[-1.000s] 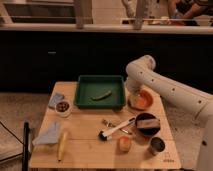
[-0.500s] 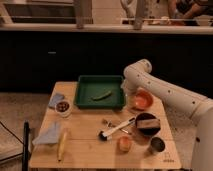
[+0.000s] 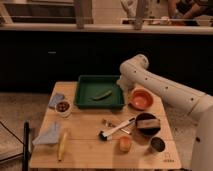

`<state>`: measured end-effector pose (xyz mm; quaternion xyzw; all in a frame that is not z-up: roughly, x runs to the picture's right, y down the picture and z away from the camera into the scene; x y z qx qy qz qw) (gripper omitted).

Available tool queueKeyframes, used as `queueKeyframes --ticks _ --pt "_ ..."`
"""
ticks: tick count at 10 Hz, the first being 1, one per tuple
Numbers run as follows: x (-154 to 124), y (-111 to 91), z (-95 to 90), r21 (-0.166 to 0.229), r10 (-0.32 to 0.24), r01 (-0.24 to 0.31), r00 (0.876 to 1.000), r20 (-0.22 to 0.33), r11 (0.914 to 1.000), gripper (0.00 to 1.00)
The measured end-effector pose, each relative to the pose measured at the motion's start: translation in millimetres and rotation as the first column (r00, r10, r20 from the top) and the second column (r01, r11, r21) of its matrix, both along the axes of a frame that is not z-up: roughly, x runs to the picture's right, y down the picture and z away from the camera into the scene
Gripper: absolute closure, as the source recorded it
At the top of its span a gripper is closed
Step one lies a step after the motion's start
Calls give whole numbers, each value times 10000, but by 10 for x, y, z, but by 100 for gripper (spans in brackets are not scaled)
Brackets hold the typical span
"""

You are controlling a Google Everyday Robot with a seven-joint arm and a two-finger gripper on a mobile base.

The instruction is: Place pepper in table surface

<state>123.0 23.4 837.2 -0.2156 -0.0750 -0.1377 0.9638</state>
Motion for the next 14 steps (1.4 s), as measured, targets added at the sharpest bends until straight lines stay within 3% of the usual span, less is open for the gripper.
queueKeyframes --ticks 8,14 --pt "-334 -236 51 836 -750 682 9939 813 9942 20" --pt "-666 -324 158 1057 -1138 1015 9865 1179 9892 20"
